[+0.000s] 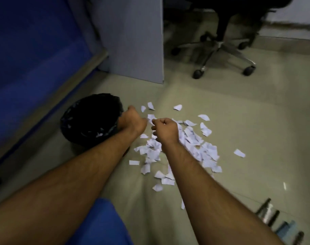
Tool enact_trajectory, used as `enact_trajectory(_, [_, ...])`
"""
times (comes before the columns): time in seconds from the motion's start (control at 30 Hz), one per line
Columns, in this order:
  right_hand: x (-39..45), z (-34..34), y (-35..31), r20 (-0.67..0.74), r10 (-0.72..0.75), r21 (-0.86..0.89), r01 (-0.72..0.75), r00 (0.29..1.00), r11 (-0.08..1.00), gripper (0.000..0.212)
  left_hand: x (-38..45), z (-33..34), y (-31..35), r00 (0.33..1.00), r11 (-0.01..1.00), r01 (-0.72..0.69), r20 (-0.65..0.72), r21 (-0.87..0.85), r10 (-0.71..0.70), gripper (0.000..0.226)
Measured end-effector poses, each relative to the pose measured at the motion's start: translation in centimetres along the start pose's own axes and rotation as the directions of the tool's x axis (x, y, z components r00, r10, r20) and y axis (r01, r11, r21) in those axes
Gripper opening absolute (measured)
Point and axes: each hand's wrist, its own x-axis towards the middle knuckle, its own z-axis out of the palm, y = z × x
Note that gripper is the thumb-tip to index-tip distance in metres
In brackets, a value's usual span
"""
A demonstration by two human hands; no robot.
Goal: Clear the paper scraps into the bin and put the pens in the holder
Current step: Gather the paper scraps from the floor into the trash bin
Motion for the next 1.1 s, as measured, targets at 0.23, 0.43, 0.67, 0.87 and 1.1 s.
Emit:
enact_trajectory(0.23, [0.4,8.9,-0.5,0.206,0.028,-0.146,0.002,0.978,0.989,0.037,-0.6,-2.8,-8.0,0.997,0.946,0.07,-0.031,0.316,-0.064,0.034])
enact_trajectory(0.43, [0.3,12.2,0.9,0.254,0.035,-0.149,0.003,0.967,0.989,0.027,-0.2,-1.5,-11.3,0.999,0.948,-0.008,-0.035,0.318,0.02,0.026])
enact_trajectory(0.67, [0.5,11.5,1.9,0.083,0.014,-0.03,-0.012,0.996,0.999,0.02,-0.9,-0.9,-10.0,0.993,0.919,-0.106,-0.013,0.379,0.119,0.024])
enact_trajectory(0.87, [1.1,7.4,1.9,0.061,0.071,0.144,-0.079,0.996,0.986,0.02,-2.1,0.2,-6.6,0.981,0.894,-0.19,0.035,0.406,0.193,0.018])
enact_trajectory(1.1, [1.7,7.3,1.2,0.104,0.034,0.091,-0.043,0.994,0.995,0.023,-1.2,0.2,-5.8,0.987,0.891,-0.16,0.076,0.424,0.141,0.028])
